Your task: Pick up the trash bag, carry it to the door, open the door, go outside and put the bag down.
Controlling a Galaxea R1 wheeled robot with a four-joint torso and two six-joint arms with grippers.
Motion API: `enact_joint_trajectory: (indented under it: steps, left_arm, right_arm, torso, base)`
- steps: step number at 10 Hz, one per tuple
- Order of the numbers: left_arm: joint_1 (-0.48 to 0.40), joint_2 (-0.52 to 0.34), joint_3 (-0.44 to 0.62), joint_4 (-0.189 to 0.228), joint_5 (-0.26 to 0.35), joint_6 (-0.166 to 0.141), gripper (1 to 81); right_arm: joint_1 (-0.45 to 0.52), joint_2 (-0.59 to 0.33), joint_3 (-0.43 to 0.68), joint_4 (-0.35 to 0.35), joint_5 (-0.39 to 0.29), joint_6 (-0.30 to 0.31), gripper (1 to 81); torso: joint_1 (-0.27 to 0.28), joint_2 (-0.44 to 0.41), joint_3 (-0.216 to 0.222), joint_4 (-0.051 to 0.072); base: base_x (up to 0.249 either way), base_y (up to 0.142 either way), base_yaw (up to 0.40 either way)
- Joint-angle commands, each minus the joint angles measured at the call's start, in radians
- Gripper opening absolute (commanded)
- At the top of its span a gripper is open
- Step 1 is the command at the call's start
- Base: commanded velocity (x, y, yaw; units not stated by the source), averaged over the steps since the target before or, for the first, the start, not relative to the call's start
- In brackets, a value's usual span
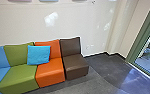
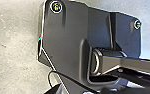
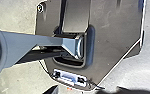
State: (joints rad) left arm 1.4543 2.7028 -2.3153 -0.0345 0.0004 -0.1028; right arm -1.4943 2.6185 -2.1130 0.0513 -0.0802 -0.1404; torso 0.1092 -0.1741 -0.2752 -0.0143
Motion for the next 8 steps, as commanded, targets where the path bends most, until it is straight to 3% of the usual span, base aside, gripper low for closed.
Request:
enact_joint_trajectory:
  steps: [1, 2, 4, 5, 7, 8]
  left_arm:
    - [-0.074, -0.023, 0.025, -0.073, 0.124, 0.002, 81.1]
    - [-0.094, -0.024, 0.025, -0.087, 0.151, 0.002, 81.1]
    - [-0.128, -0.027, 0.030, -0.111, 0.168, 0.002, 81.1]
    - [-0.148, -0.045, 0.072, -0.119, 0.206, 0.002, 81.1]
    - [-0.180, -0.095, 0.143, -0.130, 0.208, 0.002, 81.1]
    - [-0.200, -0.109, 0.143, -0.150, 0.210, 0.002, 81.1]
  right_arm:
    - [0.067, -0.110, 0.120, 0.051, -0.098, 0.005, 81.1]
    - [0.073, -0.134, 0.140, 0.070, -0.098, 0.005, 81.1]
    - [0.081, -0.173, 0.177, 0.096, -0.096, 0.007, 81.1]
    - [0.087, -0.188, 0.189, 0.111, -0.098, 0.005, 81.1]
    - [0.093, -0.223, 0.228, 0.114, -0.098, 0.005, 81.1]
    - [0.096, -0.255, 0.264, 0.117, -0.096, 0.005, 81.1]
  torso:
    - [0.063, -0.097, 0.003, 0.000]
    - [0.081, -0.126, -0.025, 0.000]
    - [0.116, -0.179, -0.041, 0.000]
    - [0.139, -0.215, -0.044, 0.000]
    - [0.183, -0.285, -0.045, 0.000]
    - [0.234, -0.365, -0.045, 0.000]
  base:
    - [0.000, 0.000, 0.000]
    - [0.000, 0.000, 0.000]
    - [0.000, 0.000, 0.000]
    - [0.000, 0.000, 0.000]
    - [0.000, 0.000, 0.000]
    - [0.000, 0.000, 0.000]
